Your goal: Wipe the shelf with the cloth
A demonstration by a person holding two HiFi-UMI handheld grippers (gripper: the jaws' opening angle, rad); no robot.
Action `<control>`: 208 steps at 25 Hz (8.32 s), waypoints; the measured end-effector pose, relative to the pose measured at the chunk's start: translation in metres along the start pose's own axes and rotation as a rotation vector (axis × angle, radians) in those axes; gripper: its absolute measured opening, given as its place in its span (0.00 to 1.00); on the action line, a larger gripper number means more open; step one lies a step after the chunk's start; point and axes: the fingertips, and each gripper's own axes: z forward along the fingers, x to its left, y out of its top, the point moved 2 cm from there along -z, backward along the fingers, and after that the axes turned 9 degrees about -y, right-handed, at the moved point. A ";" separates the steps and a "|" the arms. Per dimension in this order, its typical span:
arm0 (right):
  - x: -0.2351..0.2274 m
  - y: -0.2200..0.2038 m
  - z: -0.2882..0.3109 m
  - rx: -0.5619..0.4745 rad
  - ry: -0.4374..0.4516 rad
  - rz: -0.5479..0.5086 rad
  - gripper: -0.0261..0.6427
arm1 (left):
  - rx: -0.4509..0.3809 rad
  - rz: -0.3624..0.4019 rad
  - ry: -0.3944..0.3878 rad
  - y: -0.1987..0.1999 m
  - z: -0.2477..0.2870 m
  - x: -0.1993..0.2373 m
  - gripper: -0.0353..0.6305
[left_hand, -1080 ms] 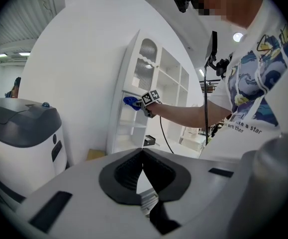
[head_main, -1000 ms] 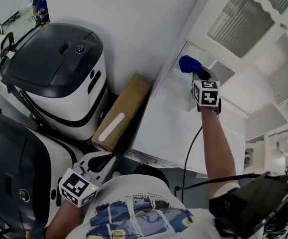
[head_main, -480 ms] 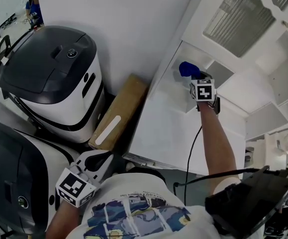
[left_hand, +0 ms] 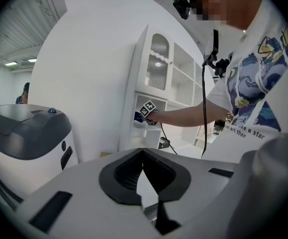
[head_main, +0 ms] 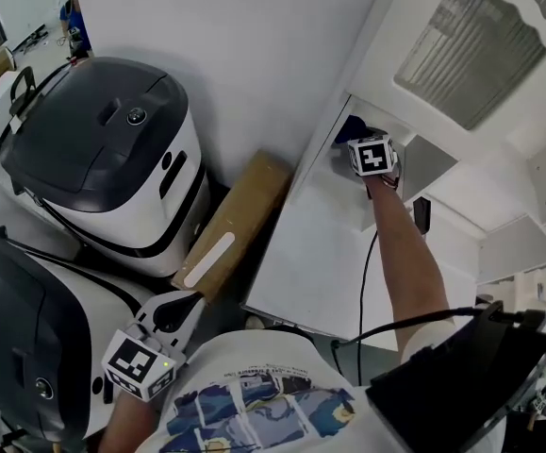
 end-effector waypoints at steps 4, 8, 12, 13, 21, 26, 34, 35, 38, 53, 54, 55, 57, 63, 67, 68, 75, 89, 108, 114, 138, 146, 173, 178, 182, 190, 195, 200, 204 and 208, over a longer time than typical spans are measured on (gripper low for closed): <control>0.002 0.000 0.022 0.031 0.005 -0.024 0.14 | 0.011 -0.010 0.017 0.001 0.007 0.003 0.07; 0.002 -0.012 0.035 0.078 0.022 -0.036 0.14 | 0.028 -0.018 0.028 -0.001 0.012 0.004 0.07; -0.008 -0.028 0.038 0.128 0.015 -0.020 0.14 | 0.040 -0.030 0.027 -0.001 0.018 0.003 0.07; -0.010 -0.031 0.039 0.134 0.017 -0.015 0.14 | 0.044 -0.028 0.021 -0.001 0.020 0.002 0.07; -0.051 -0.063 0.035 0.206 -0.064 0.021 0.14 | 0.059 -0.001 -0.018 0.004 0.032 -0.008 0.07; -0.064 -0.076 0.028 0.246 -0.090 0.063 0.14 | 0.063 -0.006 -0.025 0.004 0.032 -0.009 0.07; -0.051 -0.042 0.001 0.127 -0.055 0.135 0.14 | 0.058 0.010 -0.046 0.005 0.033 -0.011 0.07; -0.046 -0.034 -0.003 0.109 -0.041 0.137 0.14 | 0.056 0.010 -0.046 0.006 0.033 -0.012 0.07; -0.027 -0.013 -0.012 0.062 0.003 0.137 0.14 | 0.056 0.017 -0.046 0.006 0.033 -0.013 0.07; 0.039 -0.013 -0.005 0.116 0.128 0.088 0.14 | 0.039 0.026 -0.038 0.007 0.024 -0.016 0.07; 0.038 -0.016 -0.004 0.123 0.122 0.081 0.14 | 0.039 0.024 -0.037 0.007 0.023 -0.015 0.07; 0.036 -0.019 -0.004 0.129 0.119 0.074 0.14 | 0.039 0.023 -0.038 0.006 0.023 -0.015 0.07; 0.032 -0.023 -0.005 0.139 0.114 0.058 0.14 | 0.041 0.023 -0.040 0.006 0.022 -0.014 0.07; 0.007 -0.043 -0.003 0.166 0.057 0.035 0.14 | 0.048 0.025 -0.061 0.006 0.026 -0.012 0.07; -0.015 -0.060 -0.008 0.201 0.009 0.041 0.14 | 0.049 0.034 -0.083 0.007 0.030 -0.011 0.07; -0.021 -0.066 -0.009 0.213 0.002 0.048 0.14 | 0.049 0.036 -0.089 0.007 0.031 -0.011 0.07; -0.054 -0.092 -0.016 0.263 -0.058 0.139 0.14 | 0.050 0.049 -0.118 0.010 0.038 -0.015 0.07; 0.016 -0.032 -0.044 0.115 0.112 0.219 0.14 | 0.051 0.047 -0.111 0.006 0.030 -0.018 0.07; -0.007 -0.073 -0.048 0.181 0.068 0.210 0.14 | 0.047 0.041 -0.110 0.004 0.031 -0.021 0.07; -0.038 -0.102 -0.058 0.219 0.010 0.255 0.14 | 0.047 0.054 -0.140 0.007 0.039 -0.027 0.07; 0.077 -0.038 -0.084 0.044 0.236 0.377 0.14 | 0.060 0.035 -0.105 -0.004 0.015 -0.047 0.07; 0.050 -0.070 -0.087 0.061 0.185 0.409 0.14 | 0.076 0.034 -0.132 -0.006 0.023 -0.051 0.07; -0.045 -0.166 -0.122 0.042 -0.018 0.450 0.14 | 0.127 0.067 -0.278 0.005 0.101 -0.066 0.07; -0.046 -0.173 -0.127 0.028 -0.003 0.457 0.14 | 0.137 0.047 -0.261 0.004 0.115 -0.064 0.07; -0.043 -0.181 -0.133 0.009 0.016 0.462 0.14 | 0.149 0.044 -0.255 0.003 0.130 -0.067 0.07; -0.010 -0.238 -0.152 0.067 0.132 0.480 0.14 | 0.162 0.022 -0.240 0.000 0.157 -0.077 0.07; 0.021 -0.266 -0.177 0.112 0.221 0.493 0.14 | 0.182 0.050 -0.271 0.002 0.167 -0.089 0.07; 0.046 -0.280 -0.208 0.135 0.283 0.524 0.14 | 0.186 0.089 -0.318 0.010 0.174 -0.103 0.07; 0.063 -0.285 -0.237 0.132 0.318 0.532 0.14 | 0.185 0.106 -0.357 0.011 0.170 -0.116 0.07; 0.080 -0.288 -0.269 0.131 0.333 0.523 0.14 | 0.185 0.117 -0.389 0.005 0.155 -0.130 0.07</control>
